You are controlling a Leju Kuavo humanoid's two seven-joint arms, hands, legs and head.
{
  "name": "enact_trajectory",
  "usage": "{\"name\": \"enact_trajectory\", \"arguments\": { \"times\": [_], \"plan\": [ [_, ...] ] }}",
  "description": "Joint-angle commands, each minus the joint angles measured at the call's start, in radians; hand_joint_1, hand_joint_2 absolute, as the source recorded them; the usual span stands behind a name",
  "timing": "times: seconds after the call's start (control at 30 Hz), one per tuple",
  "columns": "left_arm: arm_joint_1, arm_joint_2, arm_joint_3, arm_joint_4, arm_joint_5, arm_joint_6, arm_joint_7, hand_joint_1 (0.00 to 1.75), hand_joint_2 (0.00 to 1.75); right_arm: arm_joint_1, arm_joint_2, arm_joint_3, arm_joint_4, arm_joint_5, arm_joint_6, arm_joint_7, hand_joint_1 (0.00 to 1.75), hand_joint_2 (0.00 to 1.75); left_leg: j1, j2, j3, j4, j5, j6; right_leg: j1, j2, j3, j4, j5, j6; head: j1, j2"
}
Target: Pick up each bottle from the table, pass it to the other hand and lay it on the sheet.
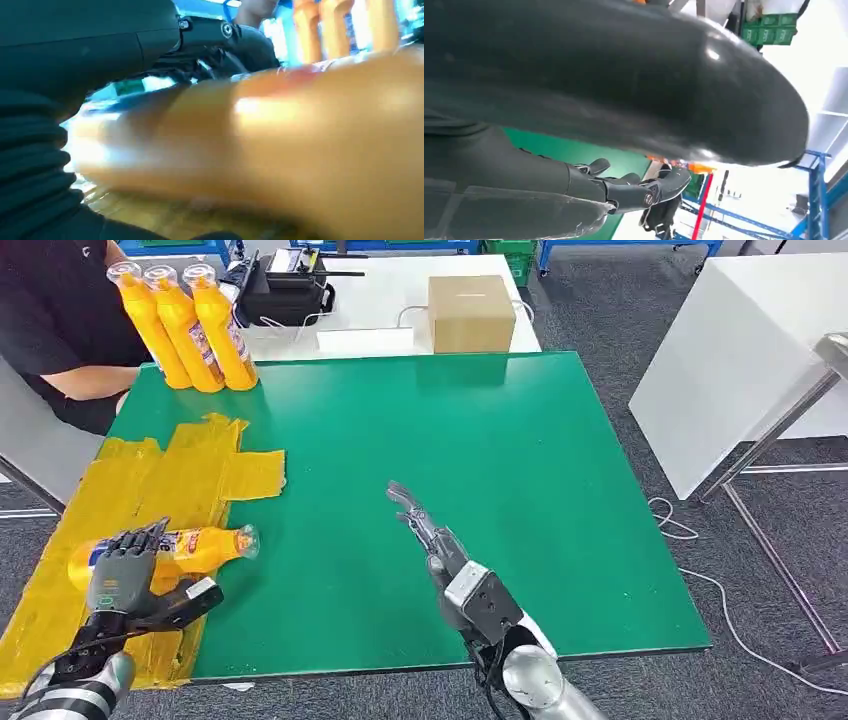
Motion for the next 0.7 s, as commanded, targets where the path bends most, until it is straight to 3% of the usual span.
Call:
{"name": "enact_trajectory", "arguments": {
  "times": [0.03,0.2,0.37,0.43,0.5,0.6,0.7],
  "plan": [
    [0.024,-0.016,-0.024,0.065,0.022,0.013,-0.045,0.00,0.00,-0.036,-0.017,0.029,0.071,-0.006,0.005,0.005,0.00,0.00,-0.001,0.003,0.002,-0.002,0.000,0.000,0.000,0.002,0.001,-0.001,0.001,0.000,0.000,0.000],
    [0.028,-0.014,-0.025,0.053,0.031,0.007,-0.055,0.00,0.00,-0.036,-0.017,0.029,0.070,-0.006,0.005,0.006,0.00,0.00,0.000,0.002,0.001,-0.002,0.001,0.000,0.000,0.001,0.001,-0.001,0.000,0.000,0.000,0.000],
    [0.105,-0.047,-0.011,-0.100,0.169,0.008,-0.159,0.00,0.00,-0.024,-0.018,0.023,0.069,-0.007,0.006,0.006,0.00,0.00,-0.001,0.002,0.000,-0.002,0.001,0.000,-0.001,0.000,0.000,-0.001,0.000,0.001,0.000,0.000],
    [0.171,-0.105,0.036,-0.267,0.352,0.012,-0.237,0.00,0.00,0.003,-0.023,0.013,0.049,0.006,-0.009,0.009,0.00,0.00,0.000,0.001,0.000,-0.002,0.001,0.001,-0.001,-0.001,-0.001,-0.001,0.000,0.001,0.000,0.000],
    [0.249,-0.234,0.118,-0.534,0.704,-0.017,-0.374,0.00,0.00,0.054,-0.023,-0.005,0.023,0.050,-0.058,0.012,0.00,0.00,0.000,-0.002,-0.001,-0.001,0.001,0.001,-0.001,-0.003,-0.001,-0.001,-0.001,0.001,0.000,0.000],
    [0.371,-0.390,0.074,-0.921,0.975,-0.006,-0.522,0.00,0.00,0.114,-0.028,-0.007,-0.018,0.088,-0.104,0.018,0.00,0.00,-0.001,-0.007,-0.004,0.000,0.001,0.002,-0.002,-0.008,-0.003,-0.001,-0.002,0.002,0.000,0.000],
    [0.407,-0.390,-0.005,-1.011,0.990,0.021,-0.482,0.00,0.00,0.114,-0.026,0.000,-0.019,0.095,-0.114,0.020,0.00,0.00,-0.002,-0.003,-0.007,0.002,-0.001,0.003,-0.002,-0.004,-0.006,0.000,-0.002,0.003,0.000,0.000]
  ]
}}
